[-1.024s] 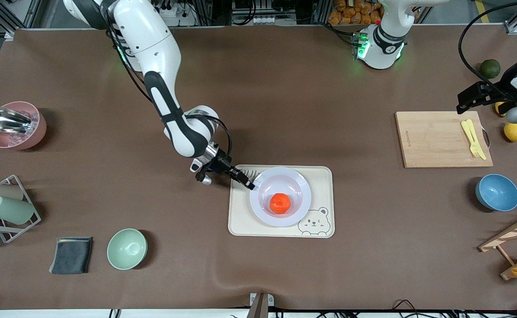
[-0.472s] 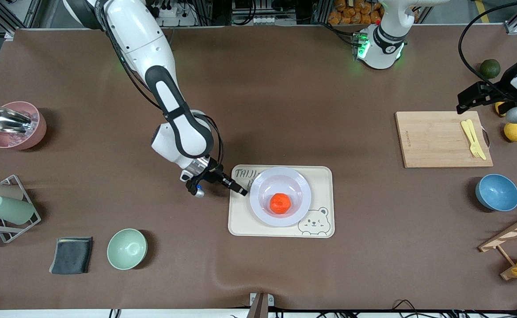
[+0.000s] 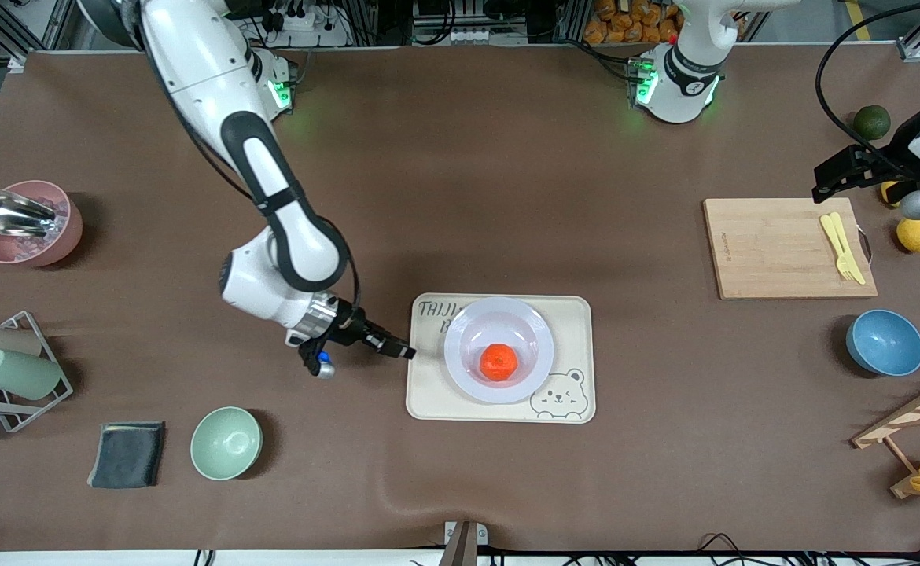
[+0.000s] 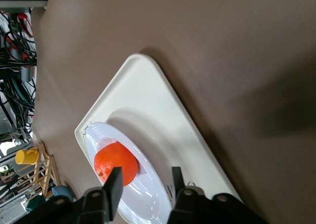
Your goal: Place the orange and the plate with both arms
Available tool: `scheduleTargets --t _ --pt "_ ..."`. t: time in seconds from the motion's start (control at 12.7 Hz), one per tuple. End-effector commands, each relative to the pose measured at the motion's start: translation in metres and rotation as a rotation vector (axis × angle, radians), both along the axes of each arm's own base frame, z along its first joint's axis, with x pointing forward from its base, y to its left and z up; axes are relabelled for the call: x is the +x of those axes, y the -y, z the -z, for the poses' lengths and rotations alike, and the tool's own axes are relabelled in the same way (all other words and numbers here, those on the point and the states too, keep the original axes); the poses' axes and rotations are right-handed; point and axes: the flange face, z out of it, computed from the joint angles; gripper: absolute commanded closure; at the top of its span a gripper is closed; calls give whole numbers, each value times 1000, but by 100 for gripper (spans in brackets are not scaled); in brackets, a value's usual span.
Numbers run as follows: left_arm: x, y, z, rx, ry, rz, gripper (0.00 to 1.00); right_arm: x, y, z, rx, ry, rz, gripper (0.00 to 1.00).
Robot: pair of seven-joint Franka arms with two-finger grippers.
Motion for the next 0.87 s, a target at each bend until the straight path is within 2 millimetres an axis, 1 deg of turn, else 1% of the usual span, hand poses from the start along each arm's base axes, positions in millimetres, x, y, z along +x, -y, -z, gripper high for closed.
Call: scheduleTargets --t 0.0,0.08,0.24,0.31,0.47,0.55,0.63,0.79 --pt "-1 1 -6 -22 -4 2 0 8 36 -21 -5 -51 -47 33" --pt "0 1 -5 -22 -6 2 0 12 50 -27 -12 -61 -65 24" --pt "-1 1 -6 -24 -4 2 0 18 86 -31 -56 -99 -118 2" --pt "0 1 -5 -22 -6 2 0 20 103 -40 -89 -104 -154 0" --pt "-1 1 -6 -22 -4 2 0 20 132 -50 -157 -126 -219 0" --pt "-1 1 -6 -22 -4 2 0 22 148 -58 -196 -139 -254 0" --pt "-1 1 -6 -22 -4 2 0 23 165 -69 -238 -163 -309 0" --pt "0 1 -5 -22 -6 2 0 30 198 -100 -326 -202 -395 0"
